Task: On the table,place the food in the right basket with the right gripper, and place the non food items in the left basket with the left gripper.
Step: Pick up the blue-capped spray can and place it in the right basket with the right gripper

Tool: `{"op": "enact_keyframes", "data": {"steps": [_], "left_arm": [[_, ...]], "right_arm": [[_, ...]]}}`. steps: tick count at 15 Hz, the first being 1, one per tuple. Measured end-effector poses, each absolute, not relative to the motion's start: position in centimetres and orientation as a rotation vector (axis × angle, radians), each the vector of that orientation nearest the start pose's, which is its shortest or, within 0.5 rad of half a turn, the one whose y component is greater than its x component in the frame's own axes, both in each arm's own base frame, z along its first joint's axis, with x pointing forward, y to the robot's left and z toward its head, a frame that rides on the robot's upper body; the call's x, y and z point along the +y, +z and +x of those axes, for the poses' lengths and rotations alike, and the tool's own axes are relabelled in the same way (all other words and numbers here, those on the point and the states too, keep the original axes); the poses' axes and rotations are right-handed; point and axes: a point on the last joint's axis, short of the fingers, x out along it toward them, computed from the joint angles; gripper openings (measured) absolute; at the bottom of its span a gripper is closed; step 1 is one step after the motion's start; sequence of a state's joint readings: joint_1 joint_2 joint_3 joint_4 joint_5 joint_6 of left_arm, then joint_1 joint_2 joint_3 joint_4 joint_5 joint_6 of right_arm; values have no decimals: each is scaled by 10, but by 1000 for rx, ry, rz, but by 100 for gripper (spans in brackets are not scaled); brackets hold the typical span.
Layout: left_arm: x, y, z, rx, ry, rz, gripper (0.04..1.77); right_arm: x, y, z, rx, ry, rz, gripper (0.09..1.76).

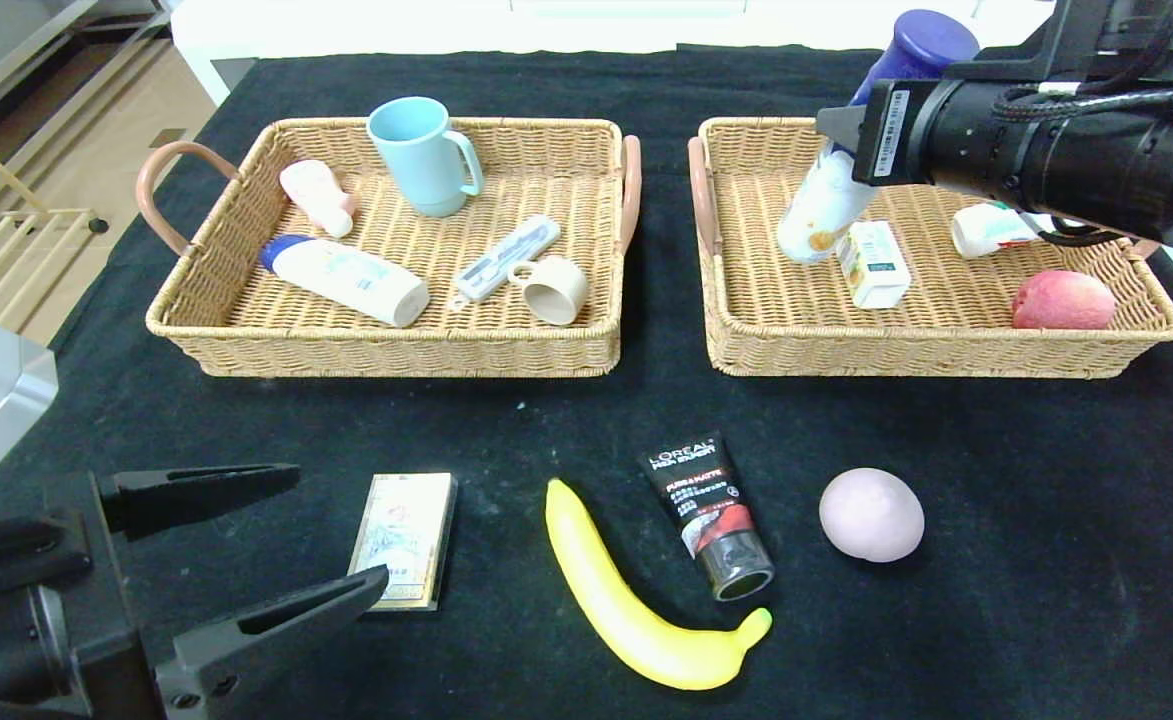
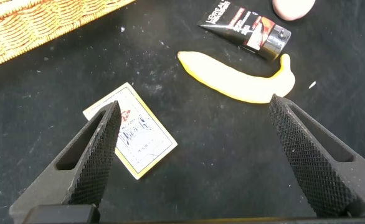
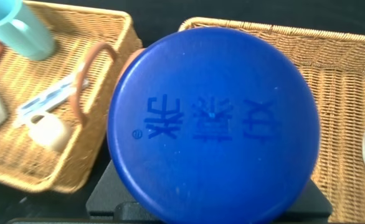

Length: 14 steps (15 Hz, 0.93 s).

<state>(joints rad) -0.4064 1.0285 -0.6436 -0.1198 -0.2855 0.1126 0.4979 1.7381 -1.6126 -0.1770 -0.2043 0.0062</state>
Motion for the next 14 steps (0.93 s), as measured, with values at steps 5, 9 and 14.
{"op": "enact_keyframes", "data": {"steps": [5, 9, 14], "left_arm": [[-58, 235, 120, 229, -701, 124, 172], [-59, 234, 120, 233, -702, 124, 172], [-59, 234, 120, 232, -704, 133, 172]], "right_arm": [[162, 342, 330, -35, 263, 24, 84], [167, 334, 346, -30, 250, 22, 84], [162, 327, 356, -20, 227, 17, 84]]}}
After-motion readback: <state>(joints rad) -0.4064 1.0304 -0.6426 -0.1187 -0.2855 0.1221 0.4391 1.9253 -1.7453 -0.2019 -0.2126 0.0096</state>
